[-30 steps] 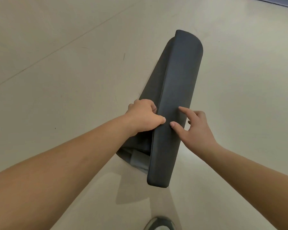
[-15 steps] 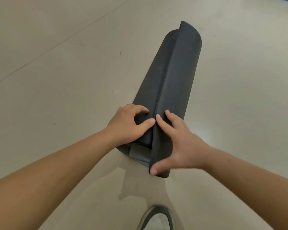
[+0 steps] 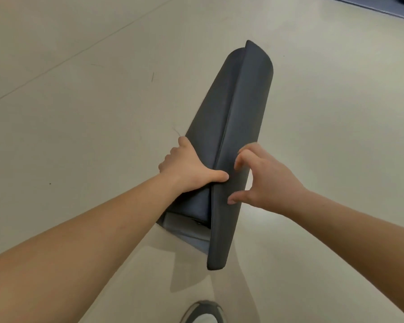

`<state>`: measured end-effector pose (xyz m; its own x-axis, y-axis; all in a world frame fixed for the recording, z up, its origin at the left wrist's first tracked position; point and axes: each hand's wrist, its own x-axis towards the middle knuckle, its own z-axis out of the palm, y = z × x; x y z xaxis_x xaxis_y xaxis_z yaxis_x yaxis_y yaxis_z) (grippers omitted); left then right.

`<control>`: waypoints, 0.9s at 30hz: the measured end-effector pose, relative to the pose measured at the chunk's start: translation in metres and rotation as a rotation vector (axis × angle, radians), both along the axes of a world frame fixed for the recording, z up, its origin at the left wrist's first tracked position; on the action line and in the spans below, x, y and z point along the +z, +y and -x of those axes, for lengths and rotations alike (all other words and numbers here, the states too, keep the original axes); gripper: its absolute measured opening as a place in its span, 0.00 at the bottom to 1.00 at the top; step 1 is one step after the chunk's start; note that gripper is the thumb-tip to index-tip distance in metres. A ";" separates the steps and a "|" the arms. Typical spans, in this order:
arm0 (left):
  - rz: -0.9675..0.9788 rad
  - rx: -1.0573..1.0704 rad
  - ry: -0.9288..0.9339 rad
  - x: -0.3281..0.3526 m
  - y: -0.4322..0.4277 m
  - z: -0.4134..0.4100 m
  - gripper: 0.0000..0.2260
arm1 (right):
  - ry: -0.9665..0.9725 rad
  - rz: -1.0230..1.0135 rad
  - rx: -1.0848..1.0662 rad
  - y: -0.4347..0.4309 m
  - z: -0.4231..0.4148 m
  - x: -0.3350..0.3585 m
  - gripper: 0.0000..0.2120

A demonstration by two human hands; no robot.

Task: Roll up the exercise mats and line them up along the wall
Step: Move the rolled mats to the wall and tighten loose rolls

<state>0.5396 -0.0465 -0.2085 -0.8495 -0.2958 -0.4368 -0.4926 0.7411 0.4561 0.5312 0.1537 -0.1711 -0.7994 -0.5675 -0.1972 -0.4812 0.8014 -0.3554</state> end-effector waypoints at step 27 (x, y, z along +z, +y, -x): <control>0.582 -0.979 0.418 0.009 0.134 -0.021 0.47 | 0.172 -0.232 -0.246 0.140 -0.050 -0.017 0.48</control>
<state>0.5605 0.0874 -0.1996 -0.8672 0.4895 -0.0908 0.4963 0.8645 -0.0791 0.5810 0.2936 -0.1881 -0.9390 -0.3101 -0.1490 -0.3009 0.9502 -0.0815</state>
